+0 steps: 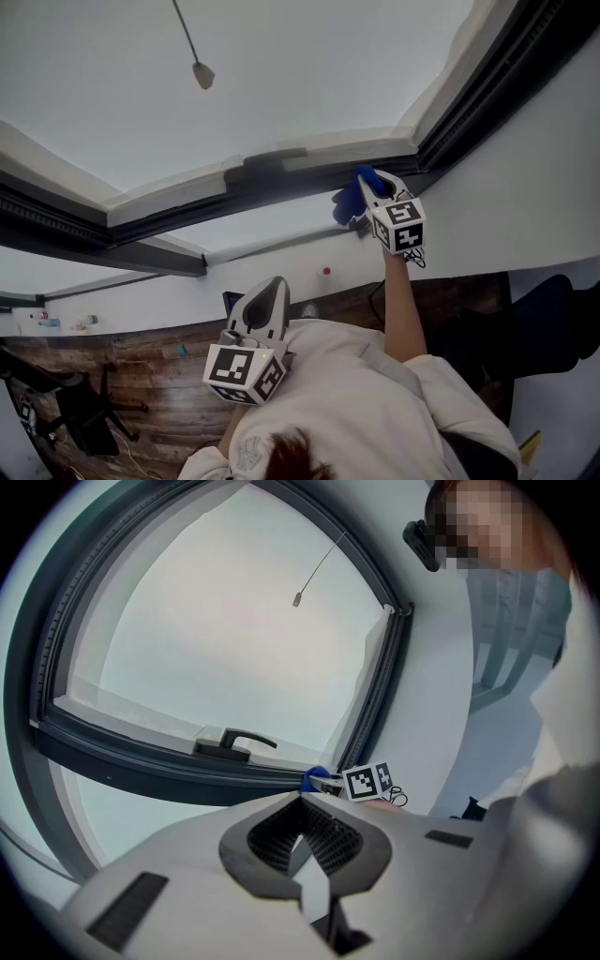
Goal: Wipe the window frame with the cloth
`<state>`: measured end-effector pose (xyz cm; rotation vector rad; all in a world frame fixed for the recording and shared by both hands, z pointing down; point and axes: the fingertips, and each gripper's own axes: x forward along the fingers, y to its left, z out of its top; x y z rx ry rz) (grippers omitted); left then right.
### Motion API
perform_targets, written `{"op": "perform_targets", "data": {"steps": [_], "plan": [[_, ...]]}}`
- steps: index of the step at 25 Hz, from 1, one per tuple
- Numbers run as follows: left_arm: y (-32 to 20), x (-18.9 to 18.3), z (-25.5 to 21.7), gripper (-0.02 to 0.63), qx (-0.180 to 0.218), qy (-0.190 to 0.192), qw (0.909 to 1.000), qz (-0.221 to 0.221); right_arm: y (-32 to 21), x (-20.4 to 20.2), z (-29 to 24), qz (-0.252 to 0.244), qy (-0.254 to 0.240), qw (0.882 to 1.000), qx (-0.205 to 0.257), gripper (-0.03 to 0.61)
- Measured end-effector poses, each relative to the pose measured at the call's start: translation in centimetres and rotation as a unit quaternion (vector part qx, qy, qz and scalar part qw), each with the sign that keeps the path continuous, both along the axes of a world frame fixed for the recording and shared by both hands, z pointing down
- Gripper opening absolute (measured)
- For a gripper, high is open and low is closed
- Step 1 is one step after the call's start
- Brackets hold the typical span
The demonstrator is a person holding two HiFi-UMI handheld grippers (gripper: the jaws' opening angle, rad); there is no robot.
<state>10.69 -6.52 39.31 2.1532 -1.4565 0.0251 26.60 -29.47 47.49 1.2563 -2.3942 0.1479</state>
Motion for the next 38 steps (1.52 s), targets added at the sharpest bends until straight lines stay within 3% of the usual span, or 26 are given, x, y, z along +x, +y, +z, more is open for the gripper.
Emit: {"op": "perform_targets", "data": {"steps": [38], "plan": [[-0.4, -0.3, -0.1, 0.005, 0.005, -0.004, 1.0000, -0.007, -1.1, 4.0, 0.0, 0.049, 0.002, 0.999, 0.000, 0.049]]}}
